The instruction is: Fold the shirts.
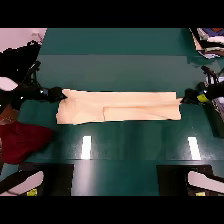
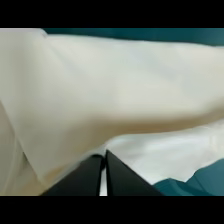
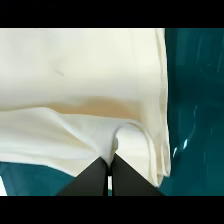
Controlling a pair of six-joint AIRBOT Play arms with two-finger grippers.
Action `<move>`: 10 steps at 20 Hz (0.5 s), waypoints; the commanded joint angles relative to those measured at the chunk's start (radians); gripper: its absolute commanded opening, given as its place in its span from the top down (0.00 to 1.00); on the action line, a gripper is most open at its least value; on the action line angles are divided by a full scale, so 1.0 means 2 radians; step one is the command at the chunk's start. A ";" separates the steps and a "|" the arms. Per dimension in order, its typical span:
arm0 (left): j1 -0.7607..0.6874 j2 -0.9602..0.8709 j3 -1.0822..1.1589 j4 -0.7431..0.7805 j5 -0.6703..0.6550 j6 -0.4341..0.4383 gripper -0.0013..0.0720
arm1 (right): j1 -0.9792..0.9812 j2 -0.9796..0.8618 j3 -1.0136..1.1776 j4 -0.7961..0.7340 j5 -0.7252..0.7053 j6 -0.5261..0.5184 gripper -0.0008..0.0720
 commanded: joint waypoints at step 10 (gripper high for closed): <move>-0.006 -0.083 0.097 -0.064 -0.025 0.029 0.95 | -0.104 -0.101 0.049 0.060 0.061 -0.053 0.36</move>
